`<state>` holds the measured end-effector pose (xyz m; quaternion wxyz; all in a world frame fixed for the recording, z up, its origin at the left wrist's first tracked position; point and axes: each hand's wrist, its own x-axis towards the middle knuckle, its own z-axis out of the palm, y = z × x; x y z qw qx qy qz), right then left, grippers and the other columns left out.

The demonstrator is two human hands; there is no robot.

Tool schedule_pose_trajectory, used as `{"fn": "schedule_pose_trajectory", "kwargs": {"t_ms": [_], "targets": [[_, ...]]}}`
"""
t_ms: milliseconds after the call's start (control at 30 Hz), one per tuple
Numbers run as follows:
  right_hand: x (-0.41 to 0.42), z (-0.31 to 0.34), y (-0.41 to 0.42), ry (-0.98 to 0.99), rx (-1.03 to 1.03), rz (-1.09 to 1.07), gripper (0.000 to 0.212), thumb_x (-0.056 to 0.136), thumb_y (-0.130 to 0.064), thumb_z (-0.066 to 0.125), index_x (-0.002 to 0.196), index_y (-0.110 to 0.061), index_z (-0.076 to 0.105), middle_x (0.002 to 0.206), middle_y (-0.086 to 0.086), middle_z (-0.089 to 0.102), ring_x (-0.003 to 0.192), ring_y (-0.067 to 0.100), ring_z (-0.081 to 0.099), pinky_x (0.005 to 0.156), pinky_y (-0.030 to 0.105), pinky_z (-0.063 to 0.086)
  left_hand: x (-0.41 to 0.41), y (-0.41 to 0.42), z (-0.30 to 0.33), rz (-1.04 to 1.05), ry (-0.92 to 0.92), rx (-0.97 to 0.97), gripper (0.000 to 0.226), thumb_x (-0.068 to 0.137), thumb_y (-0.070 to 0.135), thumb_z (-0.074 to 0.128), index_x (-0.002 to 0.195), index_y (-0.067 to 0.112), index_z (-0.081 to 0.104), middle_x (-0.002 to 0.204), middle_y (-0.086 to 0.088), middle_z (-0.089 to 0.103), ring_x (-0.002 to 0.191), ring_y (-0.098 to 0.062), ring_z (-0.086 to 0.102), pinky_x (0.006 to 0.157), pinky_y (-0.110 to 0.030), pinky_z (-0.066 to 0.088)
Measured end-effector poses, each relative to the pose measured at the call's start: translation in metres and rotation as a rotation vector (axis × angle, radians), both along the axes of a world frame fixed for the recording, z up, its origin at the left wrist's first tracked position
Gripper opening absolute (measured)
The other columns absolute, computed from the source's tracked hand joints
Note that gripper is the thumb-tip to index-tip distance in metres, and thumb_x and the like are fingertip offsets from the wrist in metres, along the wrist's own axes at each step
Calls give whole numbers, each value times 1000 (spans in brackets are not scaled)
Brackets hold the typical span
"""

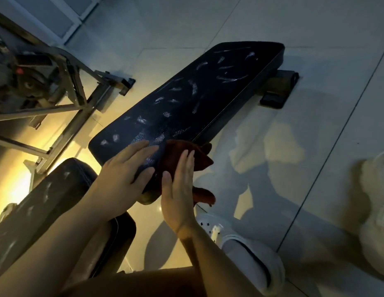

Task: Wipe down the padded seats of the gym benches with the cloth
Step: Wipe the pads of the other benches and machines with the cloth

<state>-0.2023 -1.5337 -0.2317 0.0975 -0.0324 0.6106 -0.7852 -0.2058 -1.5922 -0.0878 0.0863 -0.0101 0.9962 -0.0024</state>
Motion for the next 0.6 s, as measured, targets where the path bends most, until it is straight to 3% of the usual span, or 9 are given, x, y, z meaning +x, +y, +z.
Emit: {"fn": "schedule_pose_trajectory", "kwargs": {"t_ms": [100, 200, 300, 467, 600], "targets": [[-6, -3, 2, 5, -8, -18, 67, 96, -56, 30, 144, -53, -17, 154, -29, -20, 149, 11, -5, 121, 47, 19, 15, -12, 1, 52, 58, 76, 47, 97, 20, 50, 144, 22, 43, 147, 1, 40, 133, -18, 38, 105, -36, 39], [-43, -3, 6, -28, 9, -115, 72, 98, -55, 32, 151, -39, -14, 160, -12, -23, 149, 14, -13, 122, 46, 8, 36, -25, -1, 71, 65, 89, 50, 95, 25, 48, 144, 22, 42, 146, 0, 41, 130, -19, 42, 103, -34, 39], [-89, -2, 19, -105, 91, -198, 71, 103, -46, 35, 155, -27, -9, 161, 1, -21, 149, 22, -13, 122, 48, 7, 55, -38, -8, 110, 58, 74, 59, 89, 42, 41, 145, 23, 41, 147, 1, 40, 130, -19, 42, 105, -34, 36], [-53, -1, 5, -89, 81, -197, 62, 105, -40, 28, 155, -26, -6, 163, -2, -13, 150, 14, -3, 120, 30, 9, 69, -53, -14, 140, 112, 94, 50, 94, 34, 53, 143, 25, 44, 146, 4, 40, 133, -16, 40, 109, -32, 32], [25, 17, -17, -126, -71, -73, 62, 101, -43, 29, 153, -38, -5, 162, -15, -8, 146, -1, 3, 112, 16, 14, 64, -49, -5, 150, 205, 180, 44, 95, 32, 54, 138, 27, 50, 128, 16, 42, 119, -4, 41, 95, -13, 28]]}}
